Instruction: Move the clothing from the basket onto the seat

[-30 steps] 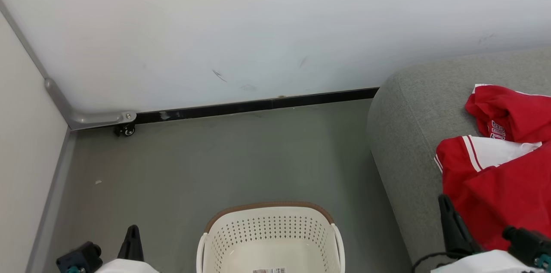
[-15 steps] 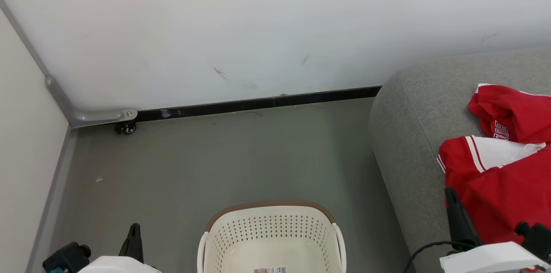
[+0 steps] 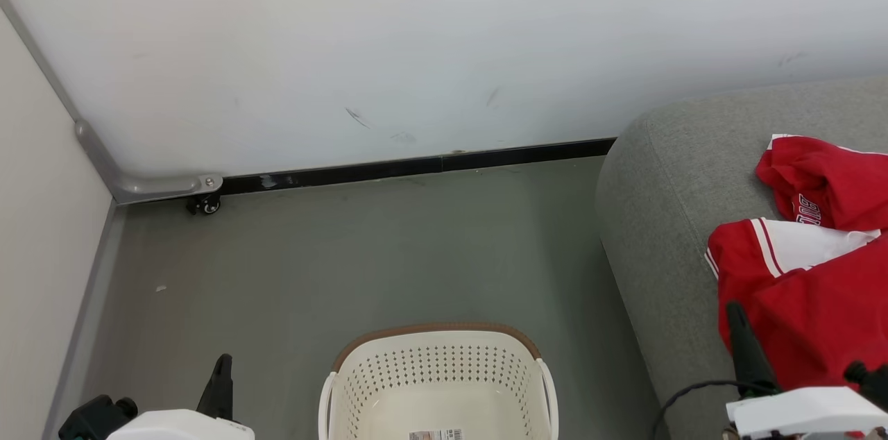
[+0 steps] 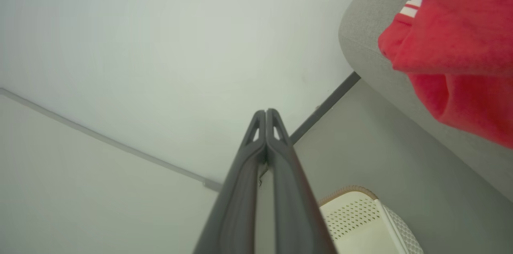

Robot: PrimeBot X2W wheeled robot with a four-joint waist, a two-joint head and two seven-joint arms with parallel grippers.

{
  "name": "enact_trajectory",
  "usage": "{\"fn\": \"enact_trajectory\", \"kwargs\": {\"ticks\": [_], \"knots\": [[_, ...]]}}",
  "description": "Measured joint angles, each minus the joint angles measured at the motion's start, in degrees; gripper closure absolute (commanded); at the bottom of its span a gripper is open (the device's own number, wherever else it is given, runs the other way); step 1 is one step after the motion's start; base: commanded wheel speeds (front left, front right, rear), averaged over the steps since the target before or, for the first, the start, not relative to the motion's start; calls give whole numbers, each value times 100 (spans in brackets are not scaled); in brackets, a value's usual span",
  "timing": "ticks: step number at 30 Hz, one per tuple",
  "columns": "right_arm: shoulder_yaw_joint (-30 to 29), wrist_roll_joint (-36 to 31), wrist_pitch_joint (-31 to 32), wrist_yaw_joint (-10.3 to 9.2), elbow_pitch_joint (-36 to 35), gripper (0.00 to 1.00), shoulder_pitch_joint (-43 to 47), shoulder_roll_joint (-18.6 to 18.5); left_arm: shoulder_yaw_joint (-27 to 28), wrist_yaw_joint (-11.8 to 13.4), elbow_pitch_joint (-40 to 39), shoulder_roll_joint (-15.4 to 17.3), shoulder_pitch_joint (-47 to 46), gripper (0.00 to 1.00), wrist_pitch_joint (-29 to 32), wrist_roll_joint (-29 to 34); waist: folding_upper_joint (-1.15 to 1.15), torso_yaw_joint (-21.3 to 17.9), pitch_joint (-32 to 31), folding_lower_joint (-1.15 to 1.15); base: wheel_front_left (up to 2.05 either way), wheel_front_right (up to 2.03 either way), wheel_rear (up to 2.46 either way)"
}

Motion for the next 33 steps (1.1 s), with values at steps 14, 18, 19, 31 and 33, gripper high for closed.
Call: {"fn": "enact_trajectory", "kwargs": {"ticks": [14,18,19,31,33], "knots": [[-145,1134,178,0,90,100,-211,7,182,-289,-67,-34,-109,100,248,-1103,0,19,103,-56,0,0,0],[-164,1463,237,-1,96,100,-227,7,242,-376,-88,-44,-131,100,305,-1416,0,24,127,-61,0,0,0],[-168,1537,245,-1,99,100,-245,7,257,-399,-92,-47,-140,100,307,-1506,0,26,133,-61,0,0,0],[-267,2522,425,-1,115,100,-439,11,420,-617,-159,-80,-214,100,534,-2448,0,42,181,-64,0,0,0],[-309,2677,474,-1,116,100,-441,10,454,-676,-168,-82,-217,100,558,-2613,0,45,187,-64,0,0,0]]}}
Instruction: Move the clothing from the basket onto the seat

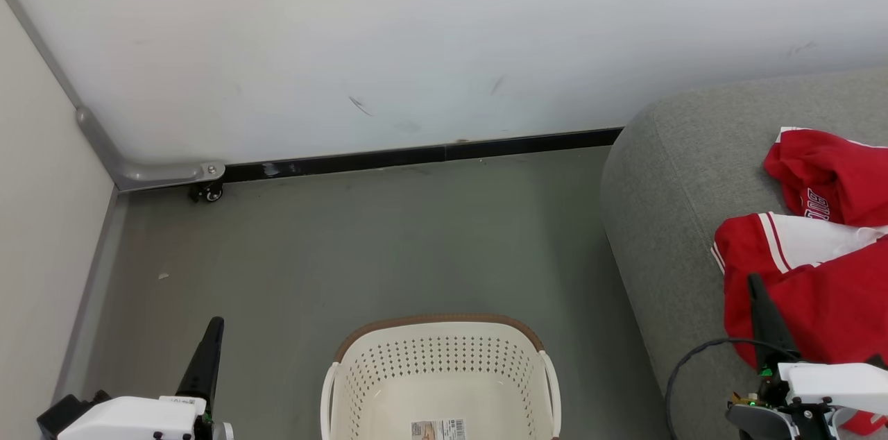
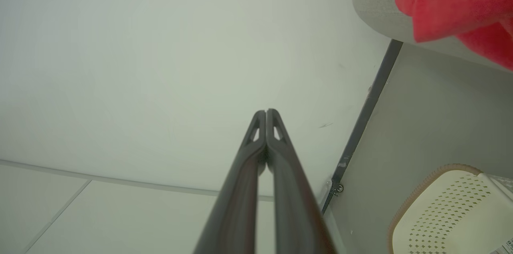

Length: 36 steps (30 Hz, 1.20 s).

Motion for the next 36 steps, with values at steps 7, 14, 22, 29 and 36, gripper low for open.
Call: {"fn": "enact_trajectory", "kwargs": {"ticks": [7,14,22,29,36], "knots": [[-43,578,82,0,11,100,-49,1,97,-137,-45,-26,-63,100,124,-546,0,10,22,-1,0,0,0],[-68,1049,174,-1,19,100,-226,2,188,-275,-80,-87,-119,100,229,-1036,0,17,39,-1,0,0,0],[-73,1049,174,-1,19,100,-227,2,188,-276,-89,-100,-118,100,243,-1053,0,17,39,-2,0,0,0],[-74,1049,174,-1,19,100,-227,2,186,-276,-98,-100,-118,100,243,-1053,0,17,40,-2,0,0,0],[-75,1049,174,-1,19,100,-227,2,180,-276,-109,-100,-118,100,242,-1053,0,16,40,-2,0,0,0]]}}
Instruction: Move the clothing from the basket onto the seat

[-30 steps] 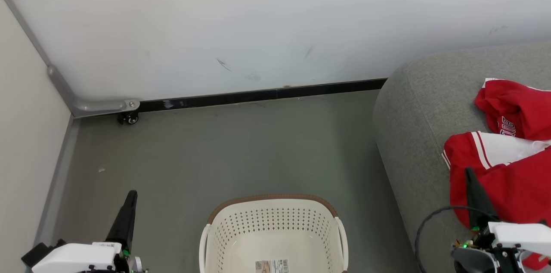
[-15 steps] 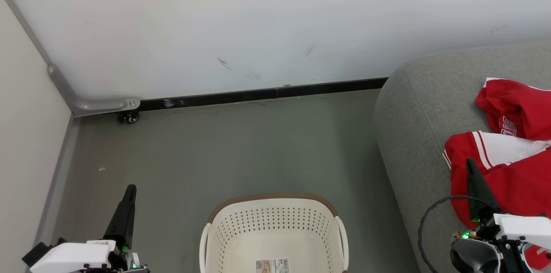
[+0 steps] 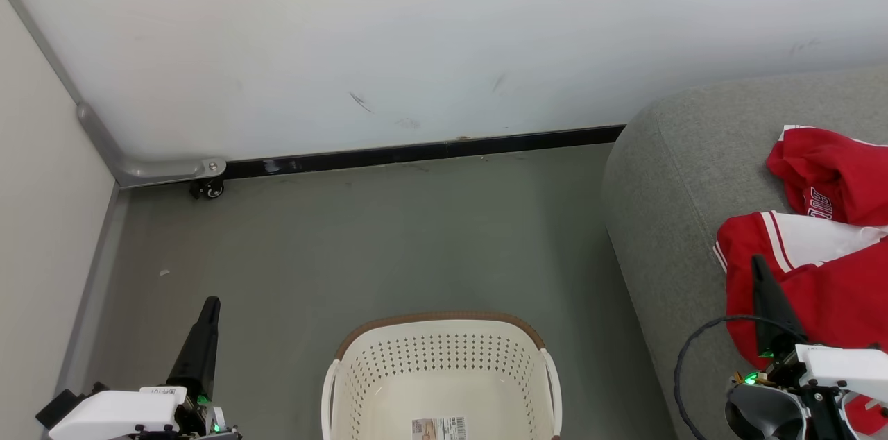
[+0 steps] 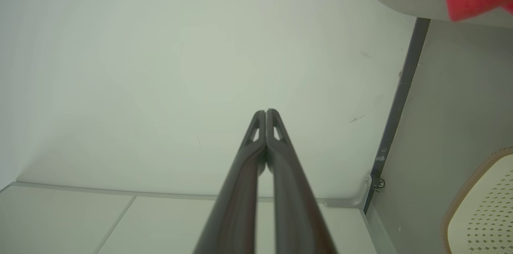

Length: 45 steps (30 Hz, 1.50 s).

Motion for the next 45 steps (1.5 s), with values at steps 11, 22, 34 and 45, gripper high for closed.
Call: {"fn": "enact_trajectory", "kwargs": {"ticks": [11,22,34,45], "knots": [[-1,0,0,0,0,100,0,0,-5,0,-4,0,0,100,0,-1,0,0,1,0,0,0,0],[-2,0,0,0,0,100,0,0,-11,0,-9,0,0,100,-5,-1,0,0,1,-1,0,0,0],[-4,0,0,0,0,100,0,0,-19,0,-16,0,0,100,-7,-1,0,0,1,-1,0,0,0],[-5,0,0,0,1,100,0,0,-24,0,-26,0,0,100,-7,-1,0,0,1,-1,0,0,0]]}}
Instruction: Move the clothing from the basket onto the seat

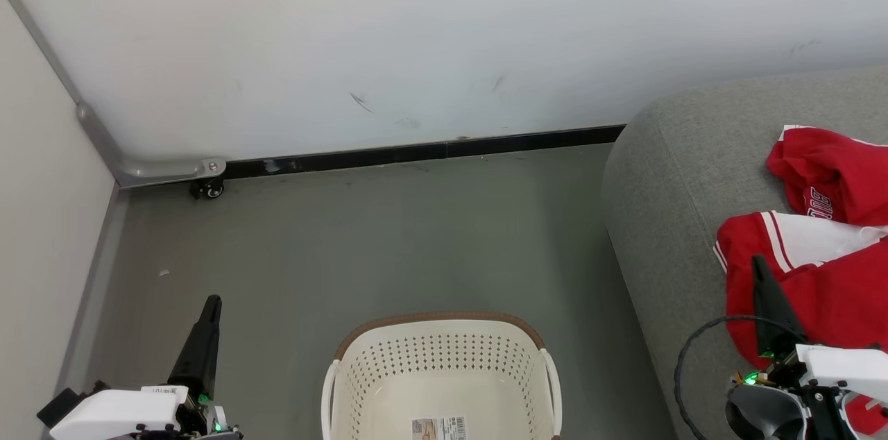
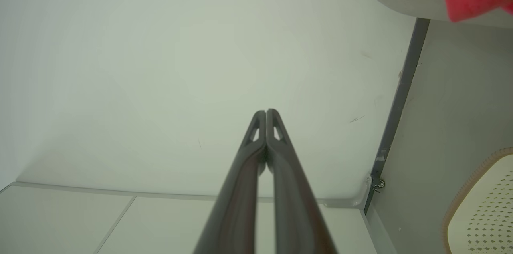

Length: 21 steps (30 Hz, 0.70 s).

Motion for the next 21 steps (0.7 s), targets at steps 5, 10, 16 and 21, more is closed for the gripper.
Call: {"fn": "enact_trajectory", "kwargs": {"ticks": [5,10,16,21], "knots": [[0,0,0,0,0,100,0,0,-1,0,-1,0,0,100,-1,0,0,0,0,0,0,0,0],[0,0,0,0,0,100,0,0,-2,0,-2,0,0,100,-18,0,0,0,0,0,0,0,0],[-1,0,0,0,0,100,0,0,-3,0,-3,0,0,100,-18,0,0,0,0,0,0,0,0],[-1,0,0,0,0,100,0,0,-4,0,-4,0,0,100,-18,0,0,0,0,0,0,0,0]]}}
